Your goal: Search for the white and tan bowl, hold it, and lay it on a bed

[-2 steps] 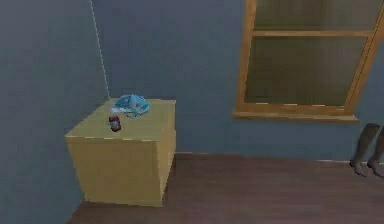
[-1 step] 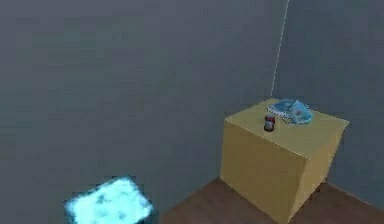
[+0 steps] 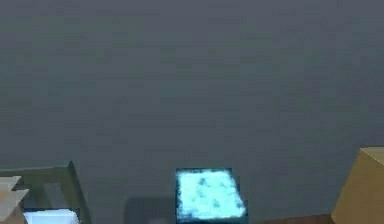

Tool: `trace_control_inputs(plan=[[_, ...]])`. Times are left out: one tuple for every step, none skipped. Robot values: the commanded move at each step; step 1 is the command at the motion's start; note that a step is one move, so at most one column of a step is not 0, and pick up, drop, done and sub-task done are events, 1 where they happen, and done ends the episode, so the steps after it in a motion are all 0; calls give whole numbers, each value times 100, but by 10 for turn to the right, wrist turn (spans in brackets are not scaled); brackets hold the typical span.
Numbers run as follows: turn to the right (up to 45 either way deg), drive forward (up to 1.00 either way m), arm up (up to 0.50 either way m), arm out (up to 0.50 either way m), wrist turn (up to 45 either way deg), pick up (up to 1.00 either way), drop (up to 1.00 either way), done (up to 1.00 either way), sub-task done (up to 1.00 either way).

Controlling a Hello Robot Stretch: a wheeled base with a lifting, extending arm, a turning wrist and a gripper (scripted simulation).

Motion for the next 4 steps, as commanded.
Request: trace_control_inputs(plan=[[450, 0, 0, 0, 0, 0, 0, 0, 0], [270, 0, 0, 0, 0, 0, 0, 0, 0], [-450, 0, 0, 0, 0, 0, 0, 0, 0], [-450, 0, 0, 0, 0, 0, 0, 0, 0]])
